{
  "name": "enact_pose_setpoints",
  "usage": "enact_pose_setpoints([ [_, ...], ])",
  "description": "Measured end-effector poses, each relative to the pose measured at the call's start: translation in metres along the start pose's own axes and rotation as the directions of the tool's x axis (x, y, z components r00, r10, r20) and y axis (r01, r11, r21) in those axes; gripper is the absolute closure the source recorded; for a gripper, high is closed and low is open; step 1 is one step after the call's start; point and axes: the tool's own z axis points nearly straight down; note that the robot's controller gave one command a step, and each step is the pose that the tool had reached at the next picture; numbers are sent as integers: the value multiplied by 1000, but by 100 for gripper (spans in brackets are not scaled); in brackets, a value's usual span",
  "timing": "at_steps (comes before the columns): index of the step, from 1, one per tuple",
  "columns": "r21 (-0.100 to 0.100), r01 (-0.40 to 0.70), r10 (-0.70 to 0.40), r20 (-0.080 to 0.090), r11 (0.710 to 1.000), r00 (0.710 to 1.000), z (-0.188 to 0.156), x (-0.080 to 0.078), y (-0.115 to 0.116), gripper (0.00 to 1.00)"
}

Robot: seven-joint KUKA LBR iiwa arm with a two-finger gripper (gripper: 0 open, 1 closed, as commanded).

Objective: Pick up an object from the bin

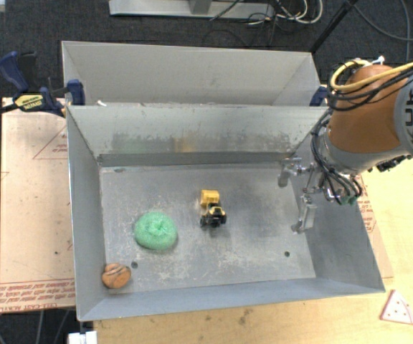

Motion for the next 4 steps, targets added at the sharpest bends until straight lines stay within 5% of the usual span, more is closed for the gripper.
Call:
enact_pose_setpoints([
  [1,1,3,-3,7,1000,1000,-5,-2,0,0],
  [2,6,215,-215,14,977,976,46,-18,54,0],
  [3,-1,154,-154,5,988,988,49,-18,72,0],
  [4,0,-46,46,10,999,999,42,-24,97,0],
])
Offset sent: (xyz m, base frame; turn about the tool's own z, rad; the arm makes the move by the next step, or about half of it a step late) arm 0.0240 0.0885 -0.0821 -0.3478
